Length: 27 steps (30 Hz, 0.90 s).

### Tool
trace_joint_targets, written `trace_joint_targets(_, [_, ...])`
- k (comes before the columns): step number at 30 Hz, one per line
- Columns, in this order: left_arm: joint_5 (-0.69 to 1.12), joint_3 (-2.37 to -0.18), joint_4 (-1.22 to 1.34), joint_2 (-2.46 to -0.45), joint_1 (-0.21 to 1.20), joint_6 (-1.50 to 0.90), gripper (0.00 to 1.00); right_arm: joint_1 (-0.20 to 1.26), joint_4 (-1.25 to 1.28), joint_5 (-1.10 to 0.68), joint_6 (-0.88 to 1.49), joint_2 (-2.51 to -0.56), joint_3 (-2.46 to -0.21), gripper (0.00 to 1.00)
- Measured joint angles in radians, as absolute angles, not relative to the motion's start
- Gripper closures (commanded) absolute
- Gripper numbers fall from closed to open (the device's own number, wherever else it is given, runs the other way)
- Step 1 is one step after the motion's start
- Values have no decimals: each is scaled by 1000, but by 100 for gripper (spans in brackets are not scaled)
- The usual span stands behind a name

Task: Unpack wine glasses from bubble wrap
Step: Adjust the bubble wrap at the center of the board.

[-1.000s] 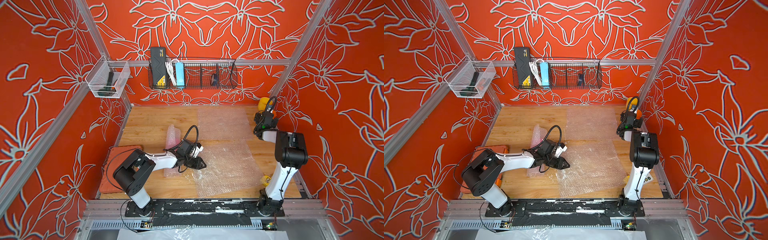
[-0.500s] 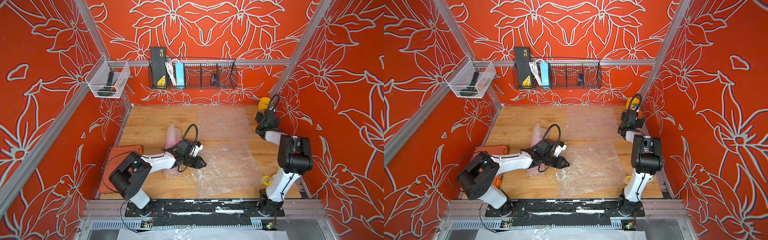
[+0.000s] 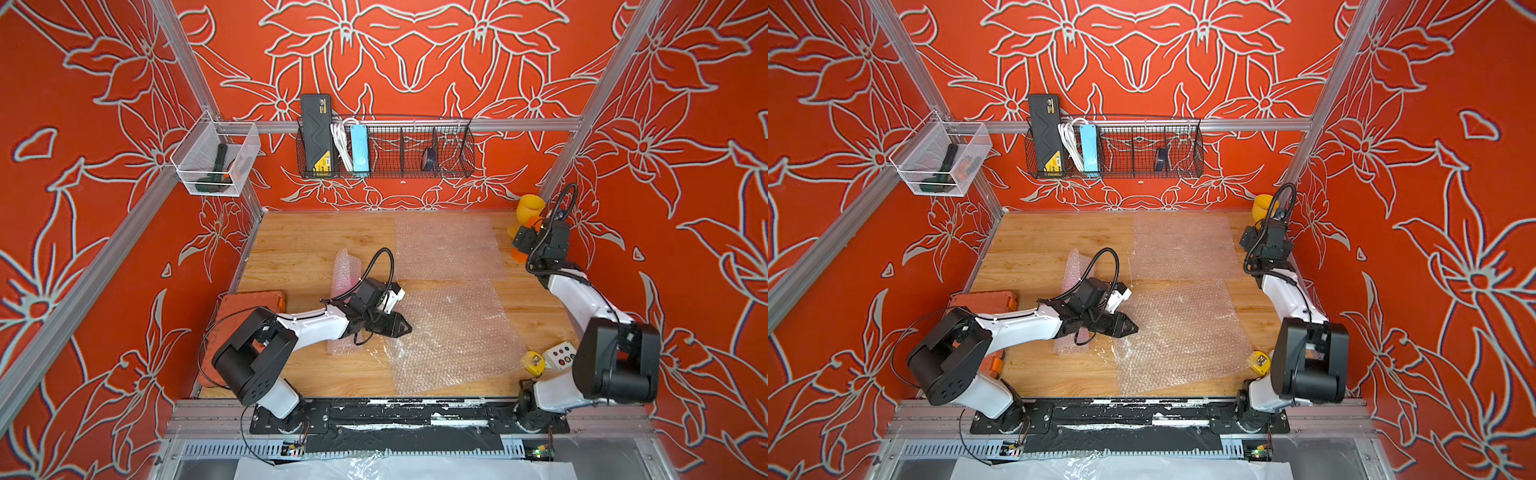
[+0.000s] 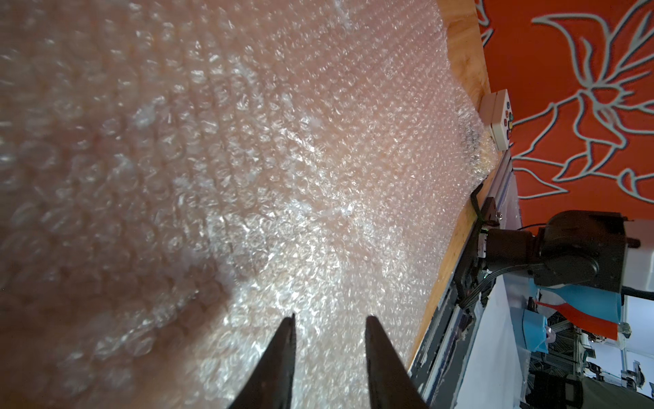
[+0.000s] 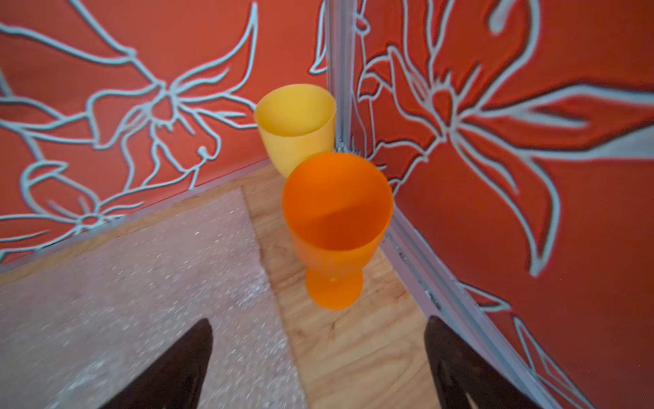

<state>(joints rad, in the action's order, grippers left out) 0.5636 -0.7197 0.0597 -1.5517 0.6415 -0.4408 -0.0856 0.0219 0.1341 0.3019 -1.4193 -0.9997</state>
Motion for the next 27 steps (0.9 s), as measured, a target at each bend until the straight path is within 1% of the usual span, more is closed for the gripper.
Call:
trace_joint_targets(3, [556, -723, 56, -1564, 641, -428, 67, -47, -94, 44, 310, -1345, -980, 14])
trace_joint_targets(8, [528, -743, 36, -1612, 641, -420, 67, 84, -249, -115, 315, -1316, -945, 16])
trace_joint_targets(12, [507, -772, 33, -1659, 641, -423, 67, 178, -279, -255, 350, -1322, -824, 17])
trace_joint_targets(15, [497, -792, 36, -1694, 641, -428, 67, 193, -285, -329, 383, -1367, -746, 18])
trace_joint_targets(20, [499, -833, 53, -1753, 642, -435, 67, 192, -278, -368, 408, -1453, -711, 17])
trace_joint_targets(27, [489, -904, 61, -1815, 642, -430, 67, 175, -258, -308, 410, -1470, -706, 17])
